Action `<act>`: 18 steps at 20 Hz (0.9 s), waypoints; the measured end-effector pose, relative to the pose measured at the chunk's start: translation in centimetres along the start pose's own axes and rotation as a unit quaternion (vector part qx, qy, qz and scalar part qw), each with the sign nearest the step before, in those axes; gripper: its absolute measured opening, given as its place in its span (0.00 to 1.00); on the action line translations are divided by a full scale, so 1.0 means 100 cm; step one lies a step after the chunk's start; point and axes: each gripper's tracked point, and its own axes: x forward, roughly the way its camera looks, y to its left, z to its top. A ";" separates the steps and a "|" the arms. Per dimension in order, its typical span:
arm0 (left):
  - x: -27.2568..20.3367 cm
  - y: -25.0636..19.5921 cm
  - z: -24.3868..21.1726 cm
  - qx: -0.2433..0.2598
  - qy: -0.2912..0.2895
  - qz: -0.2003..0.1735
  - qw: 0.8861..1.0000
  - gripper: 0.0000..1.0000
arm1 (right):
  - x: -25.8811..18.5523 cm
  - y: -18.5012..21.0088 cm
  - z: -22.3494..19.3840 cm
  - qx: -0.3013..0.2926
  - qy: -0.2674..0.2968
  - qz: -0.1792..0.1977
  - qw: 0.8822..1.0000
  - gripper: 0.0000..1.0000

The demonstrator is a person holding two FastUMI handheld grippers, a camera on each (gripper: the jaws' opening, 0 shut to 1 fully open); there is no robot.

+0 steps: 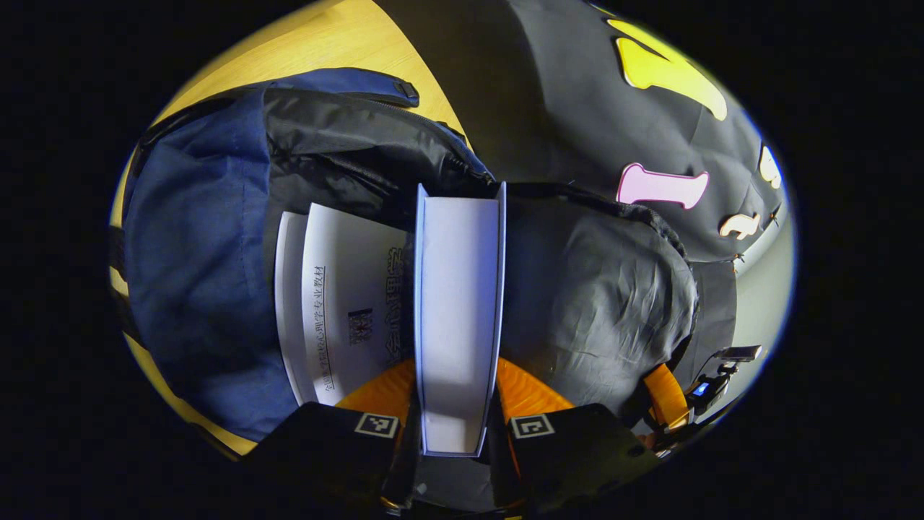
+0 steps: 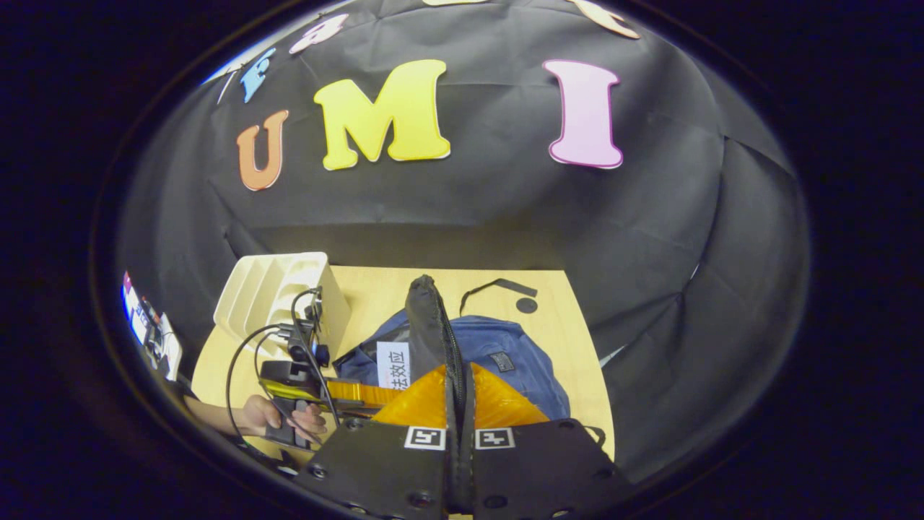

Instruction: Open the schoolbag, grab two books from the bookshelf and put them into the schoolbag.

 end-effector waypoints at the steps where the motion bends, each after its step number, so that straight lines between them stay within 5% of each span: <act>1: 0.000 0.004 0.000 0.001 0.002 0.010 1.000 0.45 | 0.001 0.001 -0.002 0.000 0.001 0.001 1.000 0.00; 7: -0.005 0.019 -0.006 -0.007 0.023 0.055 0.998 0.66 | 0.008 0.006 -0.011 0.002 0.005 0.004 1.000 0.00; 8: -0.008 0.028 -0.006 -0.006 0.028 0.078 0.997 0.85 | 0.010 0.007 -0.012 0.003 0.006 0.006 1.000 0.00; 9: -0.011 0.035 -0.010 -0.004 0.033 0.095 0.995 0.67 | 0.013 0.009 -0.015 0.003 0.009 0.006 1.000 0.00; 10: -0.015 0.035 -0.012 -0.003 0.037 0.104 0.994 0.86 | 0.014 0.011 -0.018 0.004 0.011 0.008 1.000 0.00; 15: -0.040 0.034 -0.016 0.015 0.045 0.156 0.987 0.78 | 0.019 0.023 -0.023 0.006 0.013 0.016 1.000 0.01; 16: -0.047 0.033 -0.016 0.024 0.043 0.166 0.985 0.90 | 0.019 0.026 -0.022 0.007 0.012 0.018 1.000 0.00; 18: -0.064 0.032 -0.012 0.056 0.038 0.194 0.979 1.00 | 0.021 0.031 -0.023 0.012 0.010 0.020 1.000 0.00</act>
